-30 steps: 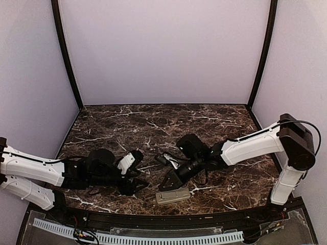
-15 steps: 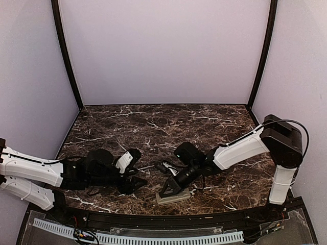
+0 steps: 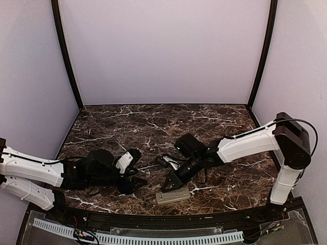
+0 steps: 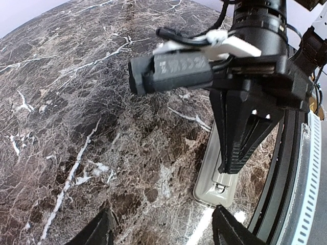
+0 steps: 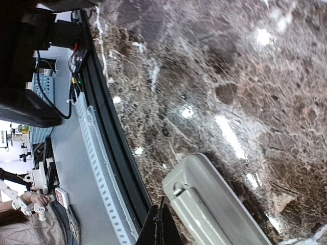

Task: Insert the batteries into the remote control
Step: Adjust the battery cover on the remote control.

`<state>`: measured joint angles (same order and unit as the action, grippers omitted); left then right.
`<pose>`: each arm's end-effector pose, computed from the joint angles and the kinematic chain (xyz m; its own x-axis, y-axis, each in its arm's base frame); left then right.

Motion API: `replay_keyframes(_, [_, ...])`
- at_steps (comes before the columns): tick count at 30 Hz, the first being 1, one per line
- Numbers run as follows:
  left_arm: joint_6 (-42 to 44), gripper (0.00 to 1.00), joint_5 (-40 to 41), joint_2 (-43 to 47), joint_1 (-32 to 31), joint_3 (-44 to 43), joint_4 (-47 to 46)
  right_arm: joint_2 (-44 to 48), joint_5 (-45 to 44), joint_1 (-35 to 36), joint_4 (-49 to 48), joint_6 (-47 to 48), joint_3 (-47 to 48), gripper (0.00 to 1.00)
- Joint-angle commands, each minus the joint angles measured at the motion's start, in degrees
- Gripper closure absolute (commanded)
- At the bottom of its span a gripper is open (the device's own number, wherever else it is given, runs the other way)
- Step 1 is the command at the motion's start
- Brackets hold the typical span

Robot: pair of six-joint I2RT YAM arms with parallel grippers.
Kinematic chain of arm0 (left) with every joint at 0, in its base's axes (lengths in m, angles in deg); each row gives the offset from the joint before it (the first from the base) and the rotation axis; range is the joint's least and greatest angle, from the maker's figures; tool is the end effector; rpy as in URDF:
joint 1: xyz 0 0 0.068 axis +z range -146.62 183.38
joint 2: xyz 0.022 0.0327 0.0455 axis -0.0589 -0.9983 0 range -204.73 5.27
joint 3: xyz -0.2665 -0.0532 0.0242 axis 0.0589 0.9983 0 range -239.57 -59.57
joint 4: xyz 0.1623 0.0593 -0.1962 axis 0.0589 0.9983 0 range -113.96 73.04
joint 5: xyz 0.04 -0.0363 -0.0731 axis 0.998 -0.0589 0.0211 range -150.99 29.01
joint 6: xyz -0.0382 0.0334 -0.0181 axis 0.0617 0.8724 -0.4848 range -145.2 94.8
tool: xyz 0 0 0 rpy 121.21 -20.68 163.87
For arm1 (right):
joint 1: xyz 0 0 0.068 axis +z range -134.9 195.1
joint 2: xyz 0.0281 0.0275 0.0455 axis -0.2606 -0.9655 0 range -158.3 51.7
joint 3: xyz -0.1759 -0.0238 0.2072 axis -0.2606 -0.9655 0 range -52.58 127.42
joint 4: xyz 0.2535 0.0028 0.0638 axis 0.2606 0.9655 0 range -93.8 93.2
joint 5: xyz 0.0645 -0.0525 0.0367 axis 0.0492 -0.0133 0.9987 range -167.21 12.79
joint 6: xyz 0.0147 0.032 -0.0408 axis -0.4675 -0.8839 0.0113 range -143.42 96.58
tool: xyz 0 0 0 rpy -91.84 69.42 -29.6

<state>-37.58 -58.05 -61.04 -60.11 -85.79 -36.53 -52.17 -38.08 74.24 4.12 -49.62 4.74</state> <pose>0.1075 -0.2114 0.1929 -0.3886 0.2994 -0.8714 0.8088 0.5639 -0.1670 0.1626 0.3157 0.1506 -0.7516 -0.5901 -0.2946 -0.5819 0.3831 0.7174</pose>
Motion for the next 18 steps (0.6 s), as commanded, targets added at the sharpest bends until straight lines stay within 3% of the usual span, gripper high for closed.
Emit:
replay_keyframes(1, [0.4, 0.35, 0.7, 0.9, 0.4, 0.5, 0.0, 4.6, 0.0, 0.8, 2.7, 1.7, 2.4, 1.0])
replay_keyframes(12, [1.0, 0.35, 0.6, 0.6, 0.4, 0.3, -0.1, -5.2, -0.7, 0.1, -2.8, -1.4, -5.8, 1.0])
replay_keyframes(18, [1.2, 0.34, 0.6, 0.2, 0.4, 0.4, -0.3, -3.0, -3.4, -1.0, 1.0, 0.0, -5.9, 1.0])
